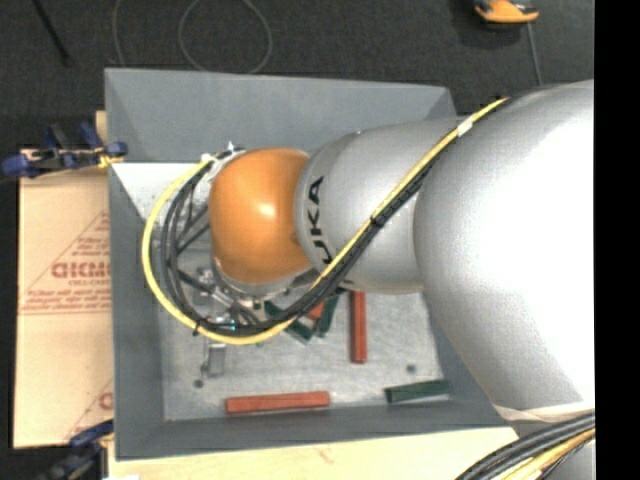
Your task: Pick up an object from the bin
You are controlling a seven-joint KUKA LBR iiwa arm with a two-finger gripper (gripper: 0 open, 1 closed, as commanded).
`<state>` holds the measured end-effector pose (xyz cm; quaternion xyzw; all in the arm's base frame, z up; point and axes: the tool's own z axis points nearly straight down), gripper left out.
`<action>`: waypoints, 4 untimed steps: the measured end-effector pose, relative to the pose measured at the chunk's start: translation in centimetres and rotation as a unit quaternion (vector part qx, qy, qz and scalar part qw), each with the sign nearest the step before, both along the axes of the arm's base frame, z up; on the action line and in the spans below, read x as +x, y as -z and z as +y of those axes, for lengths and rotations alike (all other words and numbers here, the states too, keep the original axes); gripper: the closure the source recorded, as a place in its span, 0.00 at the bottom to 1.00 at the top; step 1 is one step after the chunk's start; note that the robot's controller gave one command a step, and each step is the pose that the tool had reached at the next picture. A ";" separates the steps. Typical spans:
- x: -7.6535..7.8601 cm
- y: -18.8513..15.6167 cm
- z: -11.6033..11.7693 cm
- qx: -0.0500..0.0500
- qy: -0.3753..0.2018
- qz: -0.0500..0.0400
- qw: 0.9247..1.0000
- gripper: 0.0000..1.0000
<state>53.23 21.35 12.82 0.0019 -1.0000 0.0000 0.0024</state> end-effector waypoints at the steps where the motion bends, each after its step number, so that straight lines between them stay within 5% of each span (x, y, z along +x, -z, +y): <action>1: 4.1 6.0 -5.6 -0.002 -0.056 -0.002 0.998 0.00; 2: 7.2 5.7 -15.6 -0.002 -0.079 -0.005 0.997 0.00; 3: 7.1 5.7 -14.9 0.001 -0.081 -0.005 0.997 1.00; 4: 6.9 -9.7 -14.3 0.000 -0.082 -0.009 0.997 1.00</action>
Offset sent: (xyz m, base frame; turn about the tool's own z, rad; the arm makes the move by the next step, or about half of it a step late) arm 0.0396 -0.0509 -0.0582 -0.1160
